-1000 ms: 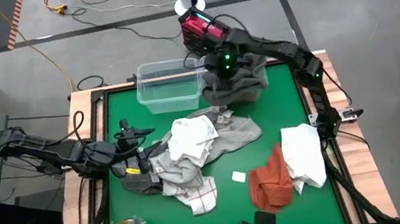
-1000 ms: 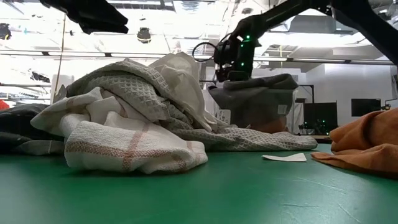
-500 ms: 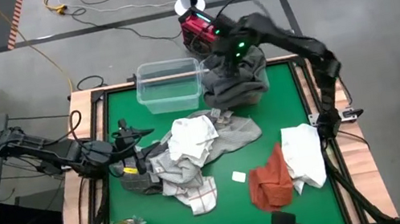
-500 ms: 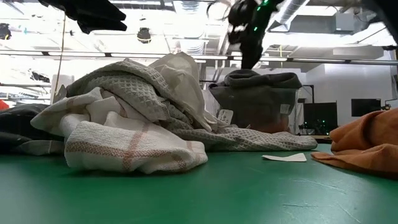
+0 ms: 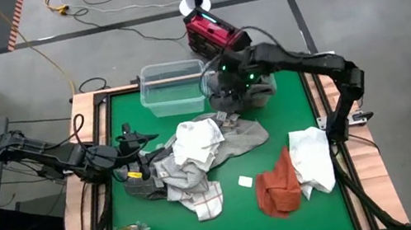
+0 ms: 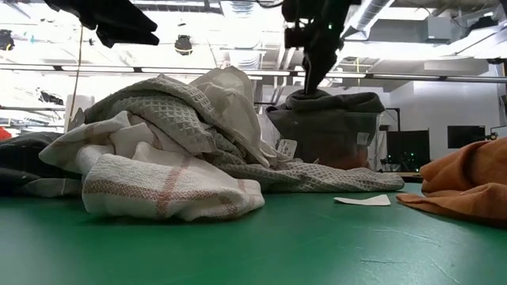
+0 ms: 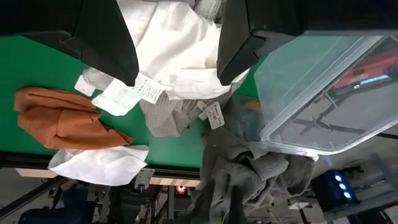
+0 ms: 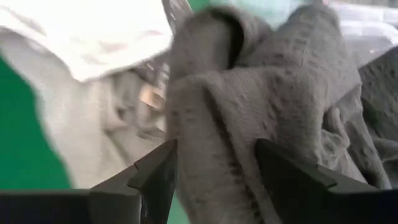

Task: Sort towels by color in basket
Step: Put the black towel into the right transparent bin, then put the white towel into the left transparent bin

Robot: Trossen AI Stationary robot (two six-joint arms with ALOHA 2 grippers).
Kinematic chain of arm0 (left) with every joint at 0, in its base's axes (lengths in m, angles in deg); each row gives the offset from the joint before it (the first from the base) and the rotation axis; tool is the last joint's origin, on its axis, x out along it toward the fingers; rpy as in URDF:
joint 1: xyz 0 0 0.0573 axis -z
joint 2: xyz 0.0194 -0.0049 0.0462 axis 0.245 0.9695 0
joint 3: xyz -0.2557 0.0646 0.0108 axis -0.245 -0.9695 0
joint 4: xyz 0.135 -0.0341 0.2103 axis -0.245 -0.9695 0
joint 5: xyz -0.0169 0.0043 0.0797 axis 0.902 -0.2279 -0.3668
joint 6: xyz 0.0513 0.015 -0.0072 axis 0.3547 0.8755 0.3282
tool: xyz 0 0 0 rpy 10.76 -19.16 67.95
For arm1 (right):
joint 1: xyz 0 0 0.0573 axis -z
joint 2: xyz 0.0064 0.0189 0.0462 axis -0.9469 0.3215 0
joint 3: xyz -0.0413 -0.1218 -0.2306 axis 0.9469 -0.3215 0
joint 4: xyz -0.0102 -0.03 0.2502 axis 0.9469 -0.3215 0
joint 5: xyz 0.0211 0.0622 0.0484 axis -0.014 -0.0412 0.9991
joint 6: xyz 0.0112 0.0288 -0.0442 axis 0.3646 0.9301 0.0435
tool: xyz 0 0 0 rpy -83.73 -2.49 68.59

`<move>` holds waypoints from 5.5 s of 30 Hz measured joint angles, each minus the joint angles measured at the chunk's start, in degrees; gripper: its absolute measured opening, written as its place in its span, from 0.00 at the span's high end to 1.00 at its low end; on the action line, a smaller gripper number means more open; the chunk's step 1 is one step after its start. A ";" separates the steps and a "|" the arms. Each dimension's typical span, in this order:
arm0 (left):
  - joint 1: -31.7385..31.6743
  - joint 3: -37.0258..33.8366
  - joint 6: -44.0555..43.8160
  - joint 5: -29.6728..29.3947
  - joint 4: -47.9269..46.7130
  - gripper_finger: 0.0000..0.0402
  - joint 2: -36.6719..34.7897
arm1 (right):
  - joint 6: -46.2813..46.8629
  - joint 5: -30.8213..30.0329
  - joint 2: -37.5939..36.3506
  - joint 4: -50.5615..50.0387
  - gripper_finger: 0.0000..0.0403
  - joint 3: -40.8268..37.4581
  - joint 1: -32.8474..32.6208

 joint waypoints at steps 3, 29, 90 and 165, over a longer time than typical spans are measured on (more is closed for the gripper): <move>0.00 0.00 -0.08 0.55 0.00 0.48 0.00 | -1.17 -5.05 0.00 2.89 0.37 -3.46 -1.65; -0.02 0.00 -0.56 0.78 0.09 0.48 -0.04 | 1.09 -5.86 -0.59 3.41 0.91 -1.87 -4.35; -4.62 2.36 -1.35 18.51 8.05 0.48 17.30 | 22.98 0.52 -17.92 34.53 0.34 -27.66 -13.47; -52.71 22.18 15.84 27.03 11.21 0.99 31.20 | 28.27 -27.55 -17.79 73.08 0.34 -49.25 -37.53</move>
